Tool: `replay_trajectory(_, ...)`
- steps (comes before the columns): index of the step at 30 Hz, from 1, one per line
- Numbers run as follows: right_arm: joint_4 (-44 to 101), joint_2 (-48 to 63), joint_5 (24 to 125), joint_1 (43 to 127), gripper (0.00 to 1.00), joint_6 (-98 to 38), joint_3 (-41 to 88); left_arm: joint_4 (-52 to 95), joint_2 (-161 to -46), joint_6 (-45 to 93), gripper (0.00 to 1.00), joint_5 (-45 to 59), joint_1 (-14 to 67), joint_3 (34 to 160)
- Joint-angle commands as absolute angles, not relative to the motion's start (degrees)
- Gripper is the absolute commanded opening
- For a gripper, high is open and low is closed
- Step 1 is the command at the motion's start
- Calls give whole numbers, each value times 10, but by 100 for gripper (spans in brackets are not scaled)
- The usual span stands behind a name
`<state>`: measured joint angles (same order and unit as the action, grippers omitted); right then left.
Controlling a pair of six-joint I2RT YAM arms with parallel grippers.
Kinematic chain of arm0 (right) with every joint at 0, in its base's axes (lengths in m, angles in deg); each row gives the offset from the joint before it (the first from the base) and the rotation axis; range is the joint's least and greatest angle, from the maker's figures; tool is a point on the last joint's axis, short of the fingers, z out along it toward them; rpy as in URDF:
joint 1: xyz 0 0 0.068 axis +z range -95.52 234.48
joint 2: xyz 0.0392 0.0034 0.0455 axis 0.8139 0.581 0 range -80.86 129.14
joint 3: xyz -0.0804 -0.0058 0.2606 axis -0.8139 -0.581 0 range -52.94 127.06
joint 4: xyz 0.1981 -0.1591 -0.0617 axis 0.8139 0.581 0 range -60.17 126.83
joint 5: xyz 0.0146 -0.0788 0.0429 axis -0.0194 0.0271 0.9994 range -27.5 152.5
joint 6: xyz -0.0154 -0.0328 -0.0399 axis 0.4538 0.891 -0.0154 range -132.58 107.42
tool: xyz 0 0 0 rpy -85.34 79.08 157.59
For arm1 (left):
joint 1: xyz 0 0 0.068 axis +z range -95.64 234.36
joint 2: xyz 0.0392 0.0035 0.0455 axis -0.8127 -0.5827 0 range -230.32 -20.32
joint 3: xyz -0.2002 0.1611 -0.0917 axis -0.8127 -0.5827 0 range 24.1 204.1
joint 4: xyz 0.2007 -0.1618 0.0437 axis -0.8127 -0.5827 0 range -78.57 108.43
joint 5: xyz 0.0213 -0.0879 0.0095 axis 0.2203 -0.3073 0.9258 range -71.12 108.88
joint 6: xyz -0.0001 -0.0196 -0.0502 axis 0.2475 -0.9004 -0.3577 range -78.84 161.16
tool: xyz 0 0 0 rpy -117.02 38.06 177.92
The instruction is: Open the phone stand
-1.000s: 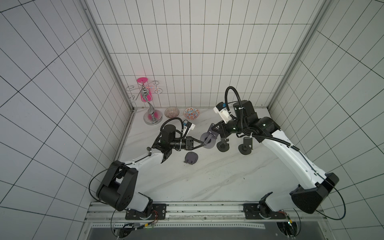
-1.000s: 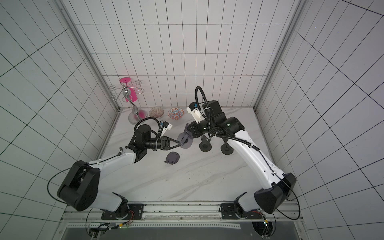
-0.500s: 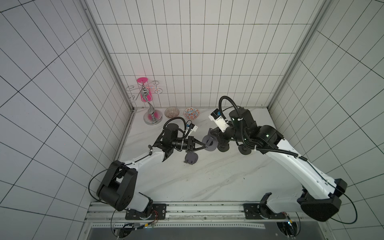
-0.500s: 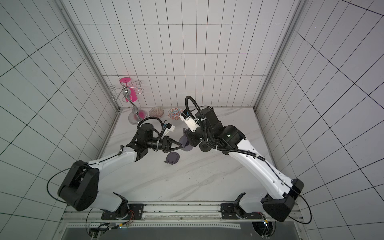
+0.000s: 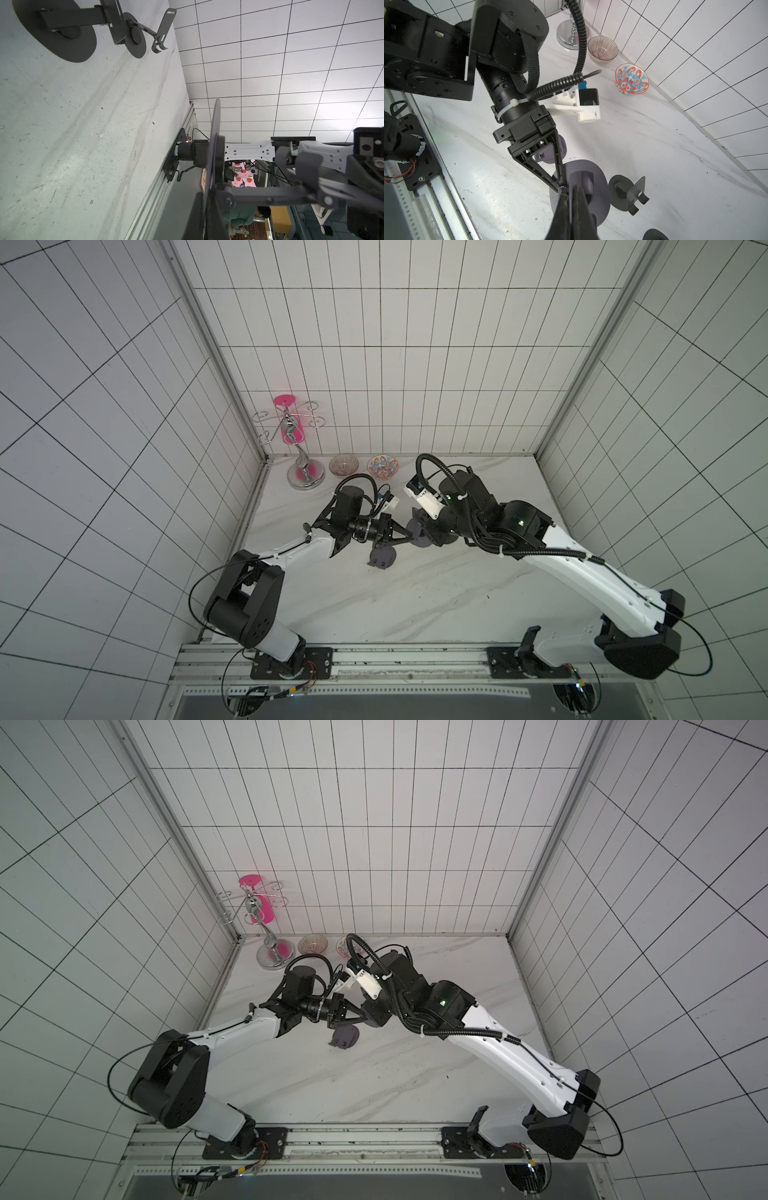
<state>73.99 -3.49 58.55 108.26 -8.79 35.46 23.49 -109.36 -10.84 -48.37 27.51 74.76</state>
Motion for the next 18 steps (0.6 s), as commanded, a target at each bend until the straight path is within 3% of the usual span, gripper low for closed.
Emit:
replay_trajectory(1,564,-54,745,1142,0,-121,373,164,-1139,-116,0,-321,269,744)
replay_trajectory(6,634,-32,671,1172,0,-50,405,162,-1141,-116,0,-335,269,748)
replay_trajectory(18,652,18,507,1241,0,23,379,107,-1107,-94,0,-358,269,774)
